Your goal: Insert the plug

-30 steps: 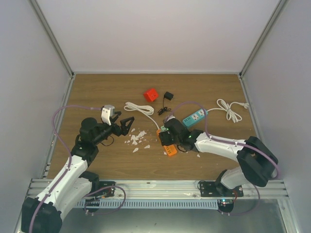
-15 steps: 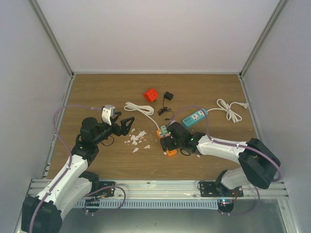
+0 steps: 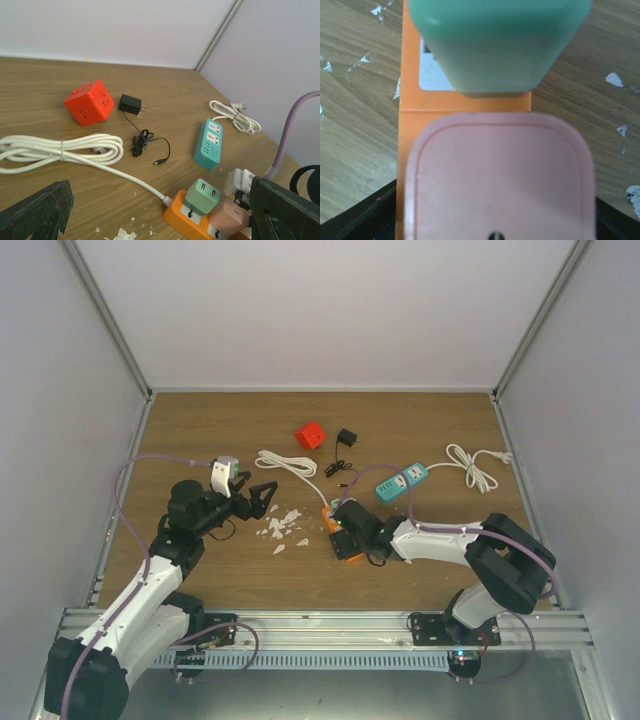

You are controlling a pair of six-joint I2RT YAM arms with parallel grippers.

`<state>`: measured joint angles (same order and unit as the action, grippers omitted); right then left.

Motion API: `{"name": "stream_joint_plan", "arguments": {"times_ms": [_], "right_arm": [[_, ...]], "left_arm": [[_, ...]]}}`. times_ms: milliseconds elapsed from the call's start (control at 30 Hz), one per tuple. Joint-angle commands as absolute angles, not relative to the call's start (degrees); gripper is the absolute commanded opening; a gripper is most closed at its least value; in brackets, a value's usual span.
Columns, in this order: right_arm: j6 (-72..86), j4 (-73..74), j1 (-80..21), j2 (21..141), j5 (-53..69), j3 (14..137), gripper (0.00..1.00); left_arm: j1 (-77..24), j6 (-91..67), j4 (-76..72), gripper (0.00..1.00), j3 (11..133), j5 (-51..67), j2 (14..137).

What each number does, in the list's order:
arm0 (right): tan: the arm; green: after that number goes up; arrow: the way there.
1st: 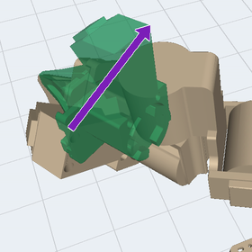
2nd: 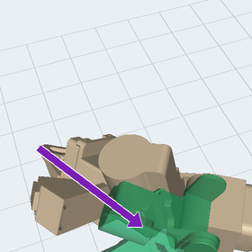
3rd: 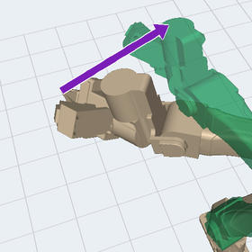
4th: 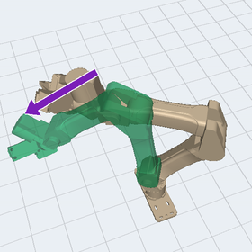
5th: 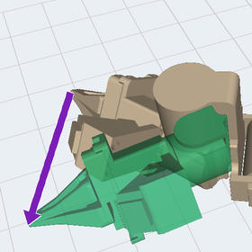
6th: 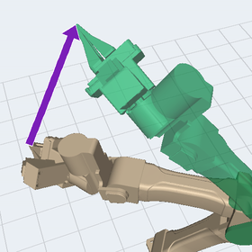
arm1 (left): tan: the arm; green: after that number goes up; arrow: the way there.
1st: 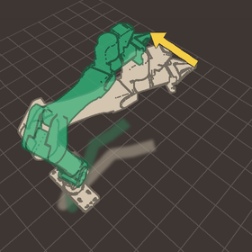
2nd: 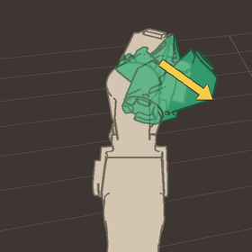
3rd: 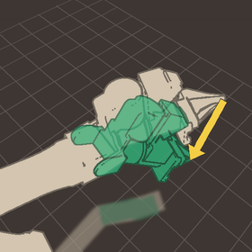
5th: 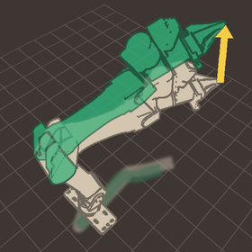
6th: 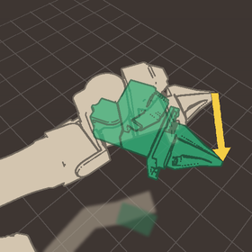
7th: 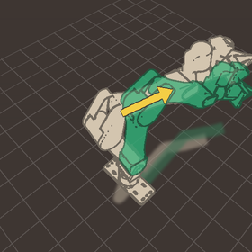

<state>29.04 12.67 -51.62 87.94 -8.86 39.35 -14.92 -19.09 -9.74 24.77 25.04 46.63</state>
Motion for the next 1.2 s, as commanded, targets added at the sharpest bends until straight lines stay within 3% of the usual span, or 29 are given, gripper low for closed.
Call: {"name": "stream_joint_plan", "arguments": {"times_ms": [0,100,167,533,733,1167], "right_arm": [[29.60,12.71,-52.73,89.59,-12.95,40.43,0.66],[29.62,13.17,-54.36,89.95,-15.22,41.53,0.42],[29.66,13.78,-55.90,90.59,-17.18,43.37,0.36],[29.36,14.36,-61.79,104.86,-16.79,62.05,0.35],[29.80,17.39,-62.14,119.12,-12.98,81.43,0.34],[34.24,24.02,-62.31,148.47,-6.23,122.11,0.35]], "left_arm": [[-14.32,-19.74,-10.72,0.99,25.62,23.59,47.24],[-14.03,-20.68,-6.82,0.99,27.35,20.05,46.69],[-13.69,-22.53,-4.14,0.99,28.70,18.34,46.28],[-9.82,-27.11,5.05,0.99,41.81,21.57,52.12],[-6.08,-24.68,12.82,0.99,52.97,23.37,54.83],[-4.57,-20.60,27.43,0.99,64.29,10.25,53.81]]}}
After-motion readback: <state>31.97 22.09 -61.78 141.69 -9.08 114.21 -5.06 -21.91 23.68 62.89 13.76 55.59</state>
